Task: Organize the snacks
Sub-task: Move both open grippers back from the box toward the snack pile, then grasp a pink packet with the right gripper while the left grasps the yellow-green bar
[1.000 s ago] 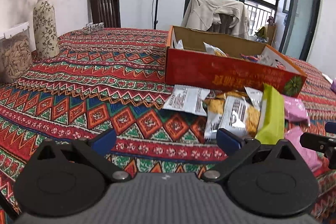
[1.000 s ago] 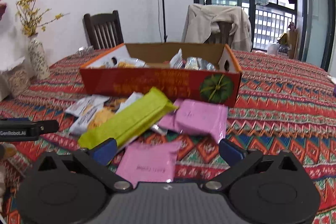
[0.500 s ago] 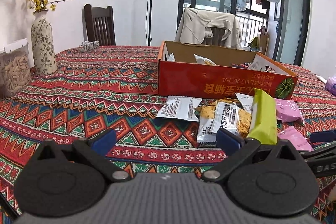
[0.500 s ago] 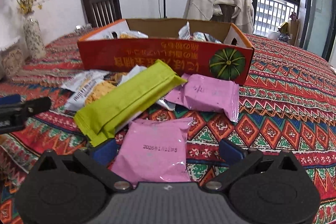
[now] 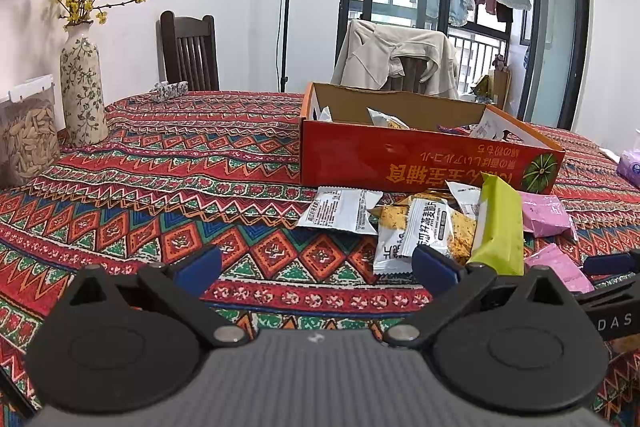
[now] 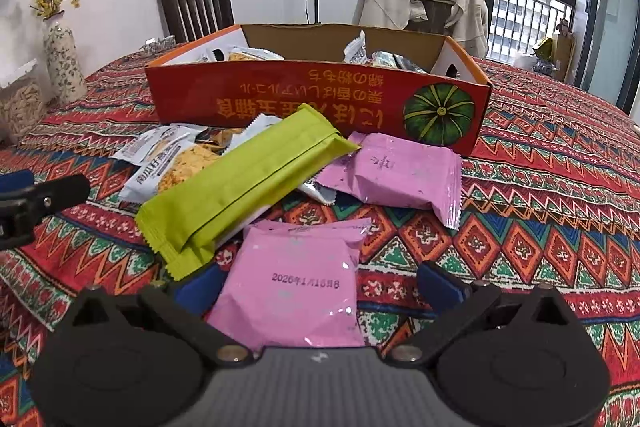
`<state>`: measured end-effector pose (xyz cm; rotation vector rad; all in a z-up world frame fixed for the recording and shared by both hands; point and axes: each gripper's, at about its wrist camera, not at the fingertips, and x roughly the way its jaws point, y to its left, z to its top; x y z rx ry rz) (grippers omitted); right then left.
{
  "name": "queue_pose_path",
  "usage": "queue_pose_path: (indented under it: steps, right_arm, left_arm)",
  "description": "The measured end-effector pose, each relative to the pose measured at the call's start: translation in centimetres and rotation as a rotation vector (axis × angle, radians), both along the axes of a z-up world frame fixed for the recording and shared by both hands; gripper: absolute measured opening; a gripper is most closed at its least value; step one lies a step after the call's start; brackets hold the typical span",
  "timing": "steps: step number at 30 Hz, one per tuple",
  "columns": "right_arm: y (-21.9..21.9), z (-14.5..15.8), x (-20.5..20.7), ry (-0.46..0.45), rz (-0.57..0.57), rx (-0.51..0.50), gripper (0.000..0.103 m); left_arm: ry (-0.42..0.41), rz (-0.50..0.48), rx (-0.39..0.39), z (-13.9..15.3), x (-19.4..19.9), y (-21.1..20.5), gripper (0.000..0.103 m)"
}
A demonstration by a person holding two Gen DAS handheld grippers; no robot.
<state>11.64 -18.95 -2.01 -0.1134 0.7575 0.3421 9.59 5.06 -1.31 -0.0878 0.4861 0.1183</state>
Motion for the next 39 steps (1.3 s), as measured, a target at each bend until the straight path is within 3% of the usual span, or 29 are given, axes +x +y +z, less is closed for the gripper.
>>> queue_pose_path:
  steps: [2, 4, 10, 29, 32, 35, 39]
  right_arm:
    - [-0.1, 0.2, -0.5, -0.013, 0.006, 0.005, 0.088]
    - [-0.2, 0.5, -0.9, -0.028, 0.022, 0.012, 0.06]
    - [-1.0, 0.9, -1.9, -0.055, 0.043, 0.011, 0.06]
    - [-7.7, 3.3, 0.9, -0.325, -0.153, 0.108, 0.06]
    - [-7.8, 2.7, 1.2, -0.321, -0.155, 0.131, 0.06]
    - [-7.3, 2.4, 0.9, -0.336, -0.136, 0.092, 0.06]
    - [-7.3, 2.4, 0.8, -0.343, -0.125, 0.1, 0.06]
  left_arm:
    - [0.0, 0.0, -0.003, 0.0, 0.0, 0.1, 0.103]
    - [-0.001, 0.0, -0.003, 0.0, 0.0, 0.1, 0.103]
    - [0.001, 0.009, 0.0, 0.0, 0.0, 0.2, 0.103]
    - [0.023, 0.055, 0.034, -0.1, 0.4, -0.3, 0.103]
    - [0.024, 0.064, 0.04, -0.1, 0.4, -0.3, 0.103]
    - [0.033, 0.079, 0.056, -0.2, 0.5, -0.5, 0.103]
    - [0.036, 0.107, 0.114, 0.0, 0.6, -1.3, 0.103]
